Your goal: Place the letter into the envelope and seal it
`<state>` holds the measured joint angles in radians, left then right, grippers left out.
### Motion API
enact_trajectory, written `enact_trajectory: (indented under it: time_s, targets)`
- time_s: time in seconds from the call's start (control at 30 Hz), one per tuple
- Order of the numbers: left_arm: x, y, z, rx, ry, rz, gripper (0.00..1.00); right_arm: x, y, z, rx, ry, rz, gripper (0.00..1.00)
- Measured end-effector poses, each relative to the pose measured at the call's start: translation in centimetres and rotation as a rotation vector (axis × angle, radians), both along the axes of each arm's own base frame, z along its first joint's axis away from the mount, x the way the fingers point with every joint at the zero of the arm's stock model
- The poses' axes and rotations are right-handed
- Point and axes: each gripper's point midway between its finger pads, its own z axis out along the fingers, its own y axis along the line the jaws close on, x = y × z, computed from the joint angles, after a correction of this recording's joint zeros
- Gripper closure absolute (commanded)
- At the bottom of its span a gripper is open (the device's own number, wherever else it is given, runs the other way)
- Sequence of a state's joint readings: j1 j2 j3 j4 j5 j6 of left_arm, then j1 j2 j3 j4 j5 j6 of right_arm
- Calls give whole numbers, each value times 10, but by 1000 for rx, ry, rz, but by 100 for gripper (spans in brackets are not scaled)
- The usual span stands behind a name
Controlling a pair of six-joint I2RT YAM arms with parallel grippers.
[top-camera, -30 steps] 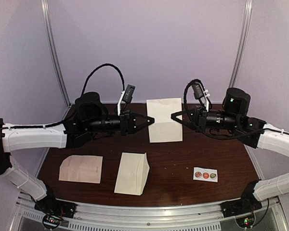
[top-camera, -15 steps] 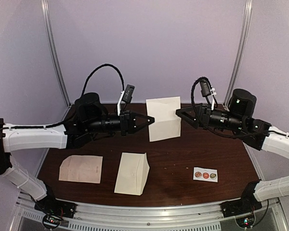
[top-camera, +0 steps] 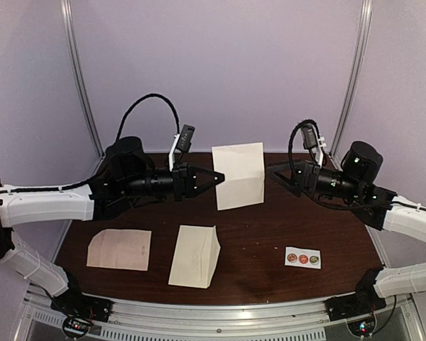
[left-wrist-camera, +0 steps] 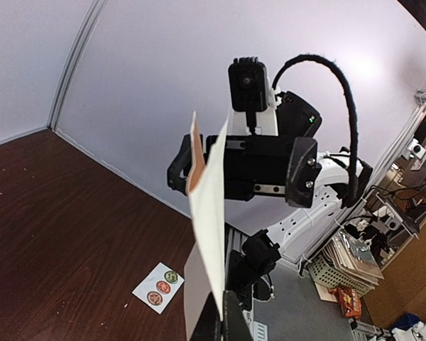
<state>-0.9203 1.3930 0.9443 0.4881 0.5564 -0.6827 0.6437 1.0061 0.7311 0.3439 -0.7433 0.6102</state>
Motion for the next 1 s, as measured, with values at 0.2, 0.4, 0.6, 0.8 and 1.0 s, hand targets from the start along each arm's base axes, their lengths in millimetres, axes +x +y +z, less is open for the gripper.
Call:
enact_trajectory:
  time_s: [0.2,0.4,0.6,0.8,1.0]
  targets:
    - [0,-2,3,22,-10,-4,100,-7,2,10,39,-20,46,23]
    - [0,-2,4,33,-11,-5,100,-2,18,-9,18,37,91,50]
    - [2,-2,-5,69,8,6,82,-1,27,-20,4,85,120,97]
    - [5,-1,-6,80,6,21,39,1,29,-15,34,108,122,100]
    - [4,-1,-4,72,7,16,40,5,27,-7,73,118,101,100]
